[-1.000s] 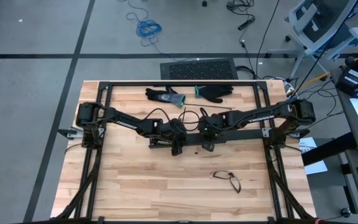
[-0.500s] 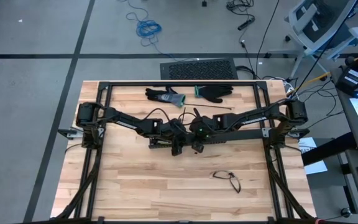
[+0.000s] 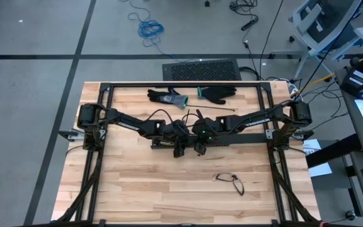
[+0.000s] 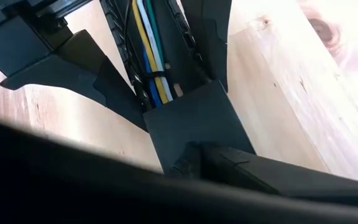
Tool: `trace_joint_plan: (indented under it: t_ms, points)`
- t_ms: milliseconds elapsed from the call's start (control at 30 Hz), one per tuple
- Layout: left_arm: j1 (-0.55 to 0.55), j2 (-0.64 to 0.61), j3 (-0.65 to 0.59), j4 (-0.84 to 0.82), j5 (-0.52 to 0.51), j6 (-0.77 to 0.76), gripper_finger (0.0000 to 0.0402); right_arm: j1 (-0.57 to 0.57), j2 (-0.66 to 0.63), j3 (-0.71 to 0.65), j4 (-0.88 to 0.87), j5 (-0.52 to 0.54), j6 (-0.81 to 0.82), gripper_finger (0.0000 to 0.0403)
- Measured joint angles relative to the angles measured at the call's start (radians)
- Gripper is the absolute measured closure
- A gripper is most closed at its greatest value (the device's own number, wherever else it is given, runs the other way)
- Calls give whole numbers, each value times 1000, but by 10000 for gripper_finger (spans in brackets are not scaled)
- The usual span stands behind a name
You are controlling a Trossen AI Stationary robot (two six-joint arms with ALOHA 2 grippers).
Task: Ziptie cables
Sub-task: Close the black cable duct
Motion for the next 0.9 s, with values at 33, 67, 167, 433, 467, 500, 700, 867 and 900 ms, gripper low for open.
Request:
trace_joint_plan:
  t_ms: [33,67,167,433,467,500,700,867,900]
  points:
    - [0,0,0,-1,-2,0,158,0,0,0,0,0,-4,403]
    - [-1,0,0,-1,-2,0,158,0,0,0,0,0,-5,403]
    - [0,0,0,-1,-2,-6,156,0,0,0,-1,0,-6,403]
    - [14,0,47,-21,19,-60,88,0,0,0,-5,3,-8,403]
    - [16,0,51,-25,20,-59,75,0,0,0,-5,3,-9,403]
    - [18,0,56,-34,22,-59,62,0,0,0,-5,3,-9,403]
    - [40,-2,117,-248,33,-17,6,0,0,-1,-6,4,-11,403]
    - [59,-61,123,-405,155,89,16,0,0,0,-8,4,-19,403]
    - [59,-76,123,-417,167,105,16,0,0,0,-7,4,-19,403]
